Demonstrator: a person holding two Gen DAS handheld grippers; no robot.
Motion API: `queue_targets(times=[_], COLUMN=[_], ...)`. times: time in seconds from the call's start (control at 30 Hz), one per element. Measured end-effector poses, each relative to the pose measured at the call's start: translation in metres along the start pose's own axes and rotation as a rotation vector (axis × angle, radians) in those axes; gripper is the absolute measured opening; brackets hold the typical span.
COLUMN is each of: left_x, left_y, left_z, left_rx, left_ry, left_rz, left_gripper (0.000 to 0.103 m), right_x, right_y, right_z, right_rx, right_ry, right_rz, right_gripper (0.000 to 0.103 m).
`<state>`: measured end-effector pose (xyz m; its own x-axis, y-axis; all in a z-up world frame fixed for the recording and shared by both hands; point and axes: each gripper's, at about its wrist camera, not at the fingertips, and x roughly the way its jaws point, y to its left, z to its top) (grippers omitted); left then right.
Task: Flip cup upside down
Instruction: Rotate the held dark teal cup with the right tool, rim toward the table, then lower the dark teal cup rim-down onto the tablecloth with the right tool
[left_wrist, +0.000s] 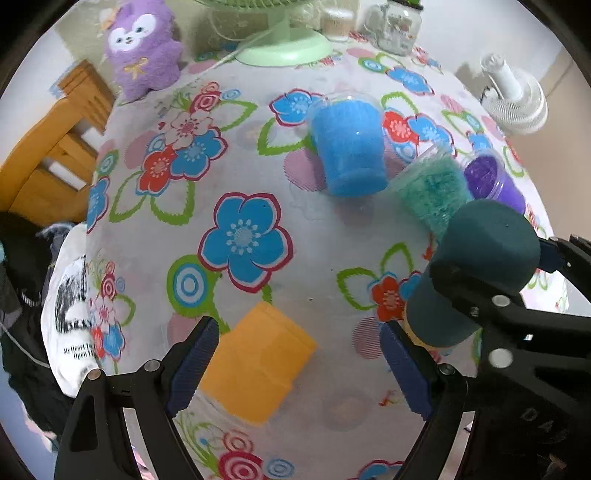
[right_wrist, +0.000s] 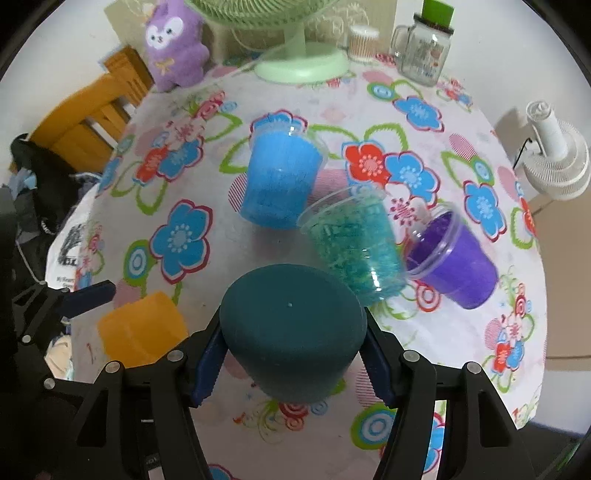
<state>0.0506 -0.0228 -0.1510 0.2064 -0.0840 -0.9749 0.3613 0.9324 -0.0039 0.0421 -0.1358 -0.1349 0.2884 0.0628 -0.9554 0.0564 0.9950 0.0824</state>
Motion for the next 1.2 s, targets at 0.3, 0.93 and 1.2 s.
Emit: queue_targets(times=[0.3, 0.93, 1.2], left_x=[-0.027, -0.002, 0.011], left_y=[-0.016, -0.017, -0.018], left_z=[-0.017, -0.059, -0.059], left_rx=[-0.153, -0.262, -0.200], left_ry=[-0.073, -0.115, -0.152], left_rz=[0.022, 0.030, 0.082], left_gripper=[0.090, 0.090, 0.090], right_x=[-0.047, -0.033, -0.010], right_y=[-0.019, -0.027, -0.025], right_z=[-0.015, -0.054, -0.064], right_rx=[-0.120, -0.167, -0.132], right_ry=[-0.190, -0.403, -0.435], right_rz=[0.034, 0.086, 0.093], right_gripper=[0.069, 0.069, 0.069])
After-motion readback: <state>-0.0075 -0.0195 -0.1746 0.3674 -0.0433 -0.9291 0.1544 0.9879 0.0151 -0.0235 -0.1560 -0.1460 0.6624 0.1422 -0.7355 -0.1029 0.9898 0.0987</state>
